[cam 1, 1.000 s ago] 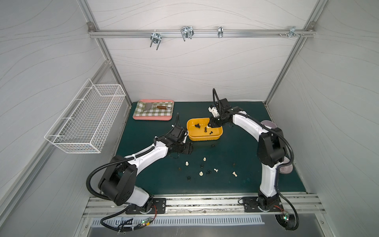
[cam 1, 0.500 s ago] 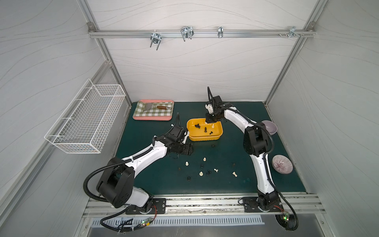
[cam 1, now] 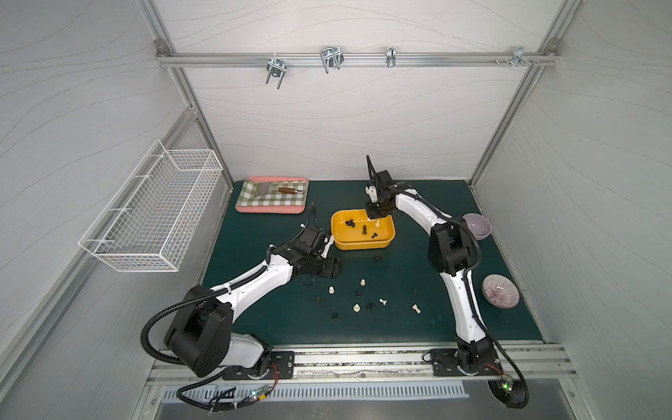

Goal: Put the chess pieces into the storage box
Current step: Place the chess piece in the storage box.

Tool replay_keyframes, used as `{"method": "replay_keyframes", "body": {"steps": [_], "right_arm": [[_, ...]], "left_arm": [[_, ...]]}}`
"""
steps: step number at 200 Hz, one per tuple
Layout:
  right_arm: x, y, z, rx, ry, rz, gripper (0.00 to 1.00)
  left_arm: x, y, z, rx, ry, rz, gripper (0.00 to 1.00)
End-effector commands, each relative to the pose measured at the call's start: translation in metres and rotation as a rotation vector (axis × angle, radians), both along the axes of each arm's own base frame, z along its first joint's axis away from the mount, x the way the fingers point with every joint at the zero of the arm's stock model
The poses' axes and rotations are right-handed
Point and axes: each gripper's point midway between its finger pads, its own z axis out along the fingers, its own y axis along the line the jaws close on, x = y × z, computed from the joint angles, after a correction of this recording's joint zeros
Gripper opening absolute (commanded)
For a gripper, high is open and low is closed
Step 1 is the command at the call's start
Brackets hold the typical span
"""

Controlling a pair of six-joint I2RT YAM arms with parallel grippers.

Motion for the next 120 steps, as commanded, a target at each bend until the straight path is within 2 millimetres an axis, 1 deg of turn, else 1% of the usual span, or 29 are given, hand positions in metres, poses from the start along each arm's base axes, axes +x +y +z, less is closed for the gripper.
{"method": "replay_keyframes", "body": {"steps": [1,21,45,73,99,112,115,116,117,120], "right_arm": [[0.001,-0.002,0.001,-0.009,0.013,0.005,0.23],[0.001,-0.001,0.013,0.004,-0.003,0.008,0.25],[-0.003,-0.003,0.028,0.01,-0.019,0.01,0.26],[-0.01,-0.006,0.062,0.04,-0.07,0.013,0.27],[-0.026,-0.009,0.101,0.082,-0.122,0.028,0.27],[-0.039,-0.013,0.117,0.101,-0.146,0.036,0.27],[-0.043,-0.015,0.117,0.101,-0.144,0.035,0.28],[-0.043,-0.015,0.121,0.105,-0.151,0.037,0.28],[-0.046,-0.016,0.116,0.1,-0.141,0.037,0.28],[-0.049,-0.016,0.121,0.107,-0.149,0.042,0.28]], "left_arm": [[0.003,-0.005,0.009,-0.031,-0.034,-0.008,0.67],[0.001,-0.005,0.008,-0.033,-0.031,-0.009,0.67],[0.0,-0.004,0.008,-0.036,-0.03,-0.005,0.67],[-0.002,-0.002,0.009,-0.034,-0.043,-0.003,0.67],[-0.003,-0.004,0.012,-0.039,-0.057,-0.021,0.67],[-0.003,-0.005,0.012,-0.039,-0.064,-0.027,0.68],[-0.004,-0.006,0.012,-0.038,-0.065,-0.028,0.68],[-0.003,-0.006,0.012,-0.038,-0.066,-0.028,0.68],[-0.003,-0.006,0.012,-0.039,-0.065,-0.027,0.68],[-0.003,-0.006,0.012,-0.039,-0.067,-0.028,0.68]]}}
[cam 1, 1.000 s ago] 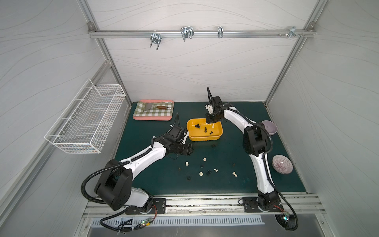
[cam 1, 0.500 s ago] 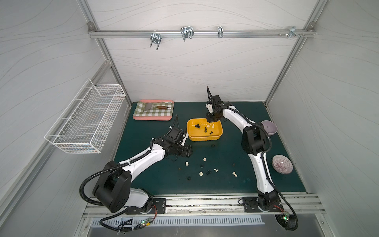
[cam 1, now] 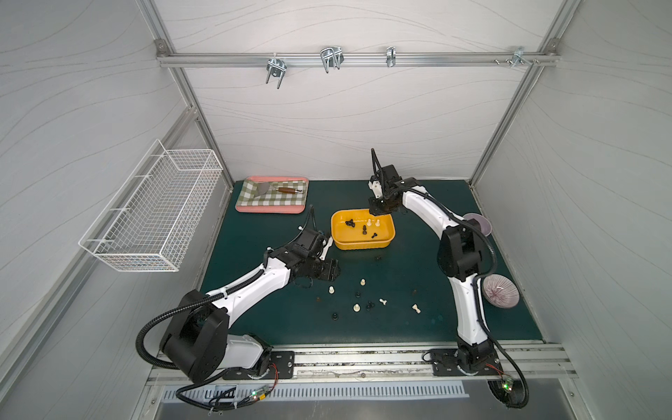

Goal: Put the chess pieces into the storage box
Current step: Place the chess piece in the storage box, then pick up the chess piece at the center of the board.

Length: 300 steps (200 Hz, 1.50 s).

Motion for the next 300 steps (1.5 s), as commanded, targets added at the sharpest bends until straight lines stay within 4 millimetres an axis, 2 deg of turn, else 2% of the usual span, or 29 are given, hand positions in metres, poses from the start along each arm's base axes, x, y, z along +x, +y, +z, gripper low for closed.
{"method": "replay_keyframes", "body": {"steps": [1,20,53,105,146,176,203,247,300], "right_arm": [[-0.021,-0.004,0.06,0.067,-0.1,0.035,0.28],[-0.047,-0.013,0.072,0.08,-0.112,0.048,0.28],[-0.101,-0.034,0.071,0.082,-0.09,0.07,0.3],[-0.185,-0.078,0.051,0.105,-0.036,0.017,0.3],[-0.231,-0.102,0.032,0.135,0.011,-0.05,0.31],[-0.254,-0.112,0.012,0.138,0.058,-0.082,0.31],[-0.266,-0.118,0.0,0.139,0.084,-0.106,0.32],[-0.275,-0.118,-0.012,0.128,0.121,-0.106,0.32],[-0.276,-0.11,-0.017,0.105,0.127,-0.097,0.32]], "left_arm": [[0.004,-0.009,0.012,-0.033,-0.058,-0.021,0.68],[0.003,-0.01,0.01,-0.022,-0.065,-0.024,0.68],[0.001,-0.011,0.008,0.003,-0.08,-0.027,0.68],[-0.007,-0.002,-0.001,0.089,-0.058,-0.026,0.68],[-0.014,0.007,-0.009,0.146,-0.038,0.008,0.68],[-0.017,0.004,-0.014,0.161,-0.023,-0.004,0.68],[-0.02,0.002,-0.019,0.178,-0.018,-0.013,0.68],[-0.026,-0.004,-0.026,0.202,-0.017,-0.053,0.68],[-0.033,-0.036,-0.017,0.191,-0.084,-0.2,0.66]]}}
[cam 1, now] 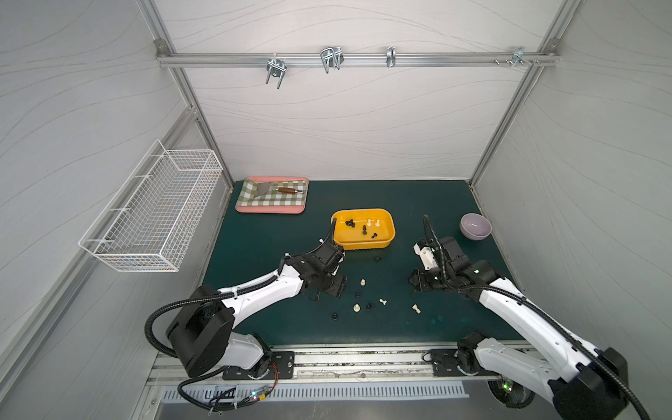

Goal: Put the chess pieces into the storage box
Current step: Pick up the chess piece at the center of the board.

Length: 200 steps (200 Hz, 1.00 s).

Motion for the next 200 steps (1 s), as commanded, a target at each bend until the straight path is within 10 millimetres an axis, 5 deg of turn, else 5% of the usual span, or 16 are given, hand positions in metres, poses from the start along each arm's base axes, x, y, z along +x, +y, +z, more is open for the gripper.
{"method": "replay_keyframes", "body": {"steps": [1,108,200], "right_arm": [[-0.001,0.002,-0.001,-0.008,0.002,-0.01,0.32],[-0.004,0.005,-0.003,-0.011,0.011,-0.009,0.32],[-0.006,0.007,-0.003,-0.017,0.015,-0.007,0.32]], "left_arm": [[0.005,-0.02,0.012,-0.02,-0.059,-0.076,0.66],[-0.002,-0.075,0.009,-0.077,-0.049,-0.223,0.58],[0.0,-0.092,-0.004,-0.106,-0.027,-0.23,0.4]]}}
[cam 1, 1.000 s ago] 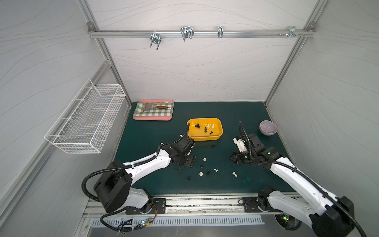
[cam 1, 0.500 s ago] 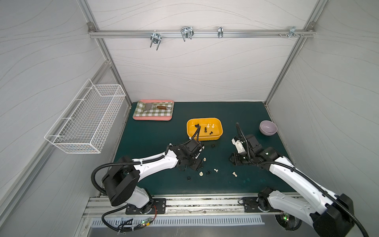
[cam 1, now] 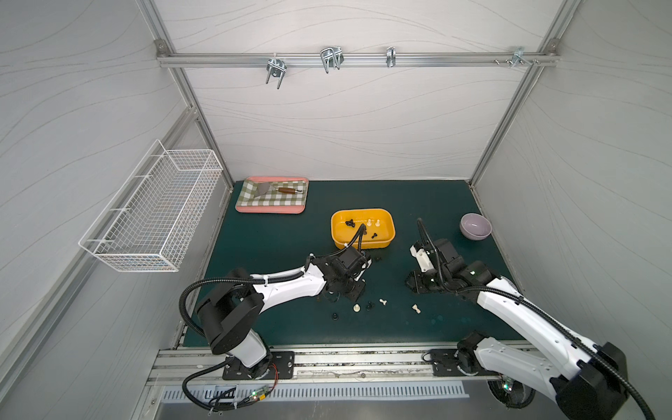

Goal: Put the chess pieces into the storage box
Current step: Pick up the chess piece at the center of the board.

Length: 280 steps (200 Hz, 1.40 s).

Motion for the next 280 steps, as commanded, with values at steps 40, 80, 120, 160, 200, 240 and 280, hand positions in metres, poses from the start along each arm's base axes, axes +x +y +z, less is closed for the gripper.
{"method": "replay_keyframes", "body": {"steps": [40,80,120,160,200,240,280], "right_arm": [[-0.001,0.0,-0.003,-0.016,0.01,-0.01,0.32],[-0.002,-0.001,-0.006,-0.021,0.014,-0.013,0.32],[-0.004,-0.003,-0.006,-0.02,0.01,-0.02,0.32],[-0.006,-0.005,-0.006,-0.026,0.01,-0.025,0.33],[-0.006,-0.006,-0.006,-0.025,0.006,-0.033,0.33],[-0.007,-0.008,-0.005,-0.026,0.007,-0.035,0.33],[-0.008,-0.009,-0.003,-0.024,0.0,-0.039,0.33]], "left_arm": [[0.009,-0.017,0.003,-0.032,-0.018,0.002,0.35],[0.007,-0.015,-0.006,-0.02,-0.01,0.002,0.28],[0.007,-0.016,-0.01,-0.02,-0.003,0.0,0.19],[0.006,-0.016,-0.011,-0.017,-0.001,0.001,0.12],[0.007,-0.014,-0.003,-0.024,-0.022,0.003,0.05],[0.008,-0.012,0.014,-0.038,-0.05,0.002,0.03],[0.013,-0.009,0.039,-0.05,-0.106,-0.001,0.02]]}}
